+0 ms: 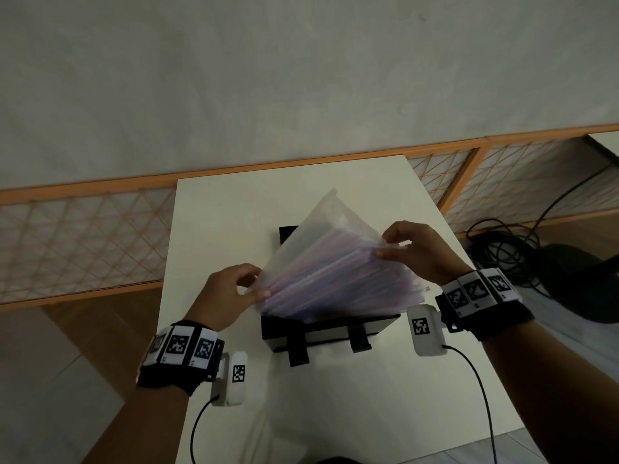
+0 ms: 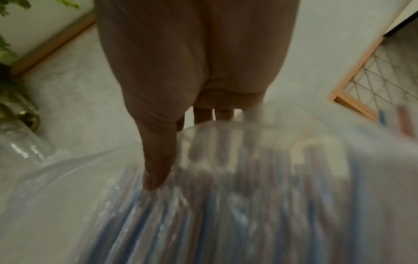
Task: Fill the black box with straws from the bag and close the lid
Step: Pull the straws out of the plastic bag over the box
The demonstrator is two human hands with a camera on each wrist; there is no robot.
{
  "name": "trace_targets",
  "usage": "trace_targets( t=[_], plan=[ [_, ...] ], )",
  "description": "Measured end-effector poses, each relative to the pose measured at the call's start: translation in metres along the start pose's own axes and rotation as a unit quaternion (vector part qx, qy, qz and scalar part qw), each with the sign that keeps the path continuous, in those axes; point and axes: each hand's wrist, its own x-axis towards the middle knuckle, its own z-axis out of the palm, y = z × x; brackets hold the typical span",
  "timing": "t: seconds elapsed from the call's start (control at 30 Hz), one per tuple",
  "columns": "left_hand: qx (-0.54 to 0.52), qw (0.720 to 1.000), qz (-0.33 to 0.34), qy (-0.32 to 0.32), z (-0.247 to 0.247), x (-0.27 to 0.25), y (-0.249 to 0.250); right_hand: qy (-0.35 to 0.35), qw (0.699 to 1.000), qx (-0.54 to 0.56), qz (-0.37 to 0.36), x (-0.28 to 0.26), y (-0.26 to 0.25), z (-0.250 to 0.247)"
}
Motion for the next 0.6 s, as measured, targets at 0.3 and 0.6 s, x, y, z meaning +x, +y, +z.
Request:
trace_targets(
  t=[0.3, 0.6],
  plan=[
    [-0.064, 0.998, 0.011, -0.009, 0.005, 0.001, -0.008, -0.117, 0.993, 0.019, 0.000, 0.003, -0.008, 0.004],
    [-0.008, 1.000, 0.004, 0.011, -0.009, 0.001, -0.008, -0.003, 0.997, 0.049, -0.066, 0.013, -0.034, 0.006]
  ],
)
